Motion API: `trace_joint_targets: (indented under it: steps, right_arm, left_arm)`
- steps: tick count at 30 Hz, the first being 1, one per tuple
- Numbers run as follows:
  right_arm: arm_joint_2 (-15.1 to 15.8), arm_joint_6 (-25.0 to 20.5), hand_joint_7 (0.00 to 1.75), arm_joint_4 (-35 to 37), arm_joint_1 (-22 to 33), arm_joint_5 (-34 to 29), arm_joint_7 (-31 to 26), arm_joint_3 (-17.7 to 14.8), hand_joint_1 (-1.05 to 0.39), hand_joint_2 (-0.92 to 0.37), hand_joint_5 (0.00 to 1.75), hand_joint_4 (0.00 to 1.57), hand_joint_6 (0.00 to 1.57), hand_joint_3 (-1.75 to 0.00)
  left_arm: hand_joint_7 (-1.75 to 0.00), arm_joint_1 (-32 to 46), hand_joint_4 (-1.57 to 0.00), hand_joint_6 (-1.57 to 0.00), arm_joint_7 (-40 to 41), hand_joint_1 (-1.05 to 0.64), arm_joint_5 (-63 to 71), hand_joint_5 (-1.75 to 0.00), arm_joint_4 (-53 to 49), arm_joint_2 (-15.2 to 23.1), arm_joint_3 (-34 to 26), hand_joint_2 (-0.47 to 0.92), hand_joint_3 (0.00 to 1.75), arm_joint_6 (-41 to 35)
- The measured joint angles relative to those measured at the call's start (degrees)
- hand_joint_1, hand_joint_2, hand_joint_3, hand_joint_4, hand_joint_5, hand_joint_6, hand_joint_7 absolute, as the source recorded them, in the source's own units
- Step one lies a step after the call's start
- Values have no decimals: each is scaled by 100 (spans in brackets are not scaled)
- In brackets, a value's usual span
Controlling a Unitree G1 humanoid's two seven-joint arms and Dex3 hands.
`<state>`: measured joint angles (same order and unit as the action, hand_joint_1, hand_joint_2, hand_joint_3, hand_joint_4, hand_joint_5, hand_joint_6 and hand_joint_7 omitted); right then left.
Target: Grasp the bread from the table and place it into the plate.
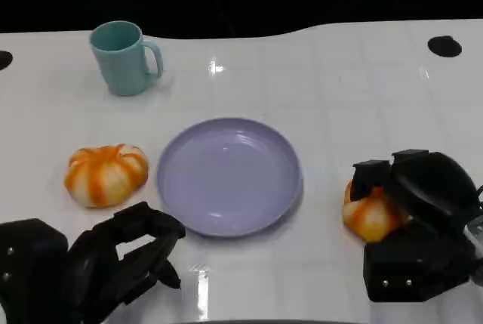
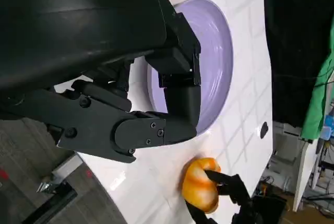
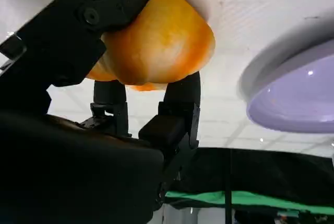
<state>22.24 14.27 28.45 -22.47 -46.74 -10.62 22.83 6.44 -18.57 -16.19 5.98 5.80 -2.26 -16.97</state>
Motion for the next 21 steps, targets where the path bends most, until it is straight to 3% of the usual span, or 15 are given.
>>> trace_joint_targets:
  steps: [3, 10, 18, 21]
  right_arm:
    - [-21, 71, 163, 18, -2, 111, -115, -16, -6, -44, 175, 89, 74, -104]
    - [-159, 275, 168, -1, -44, 364, -443, -122, -6, -30, 175, 93, 75, -130]
    - [-267, 446, 166, -418, -190, 795, -156, -268, -6, -36, 175, 95, 74, -116]
    - [-393, 504, 164, -440, -340, 917, -52, -282, -5, -31, 175, 98, 79, -126]
  left_arm:
    - [-127, 4, -62, -65, 6, -48, 0, -170, 15, -7, 0, 92, 40, -19]
    - [-128, 4, -61, -63, 7, -46, 2, -172, 18, -28, 0, 92, 41, -18]
    - [-128, 8, -62, -65, 55, -49, 9, -171, 44, -64, 18, 92, 39, -34]
    - [-128, 8, -62, -64, 65, -47, 10, -171, 54, -64, 30, 92, 40, -54]
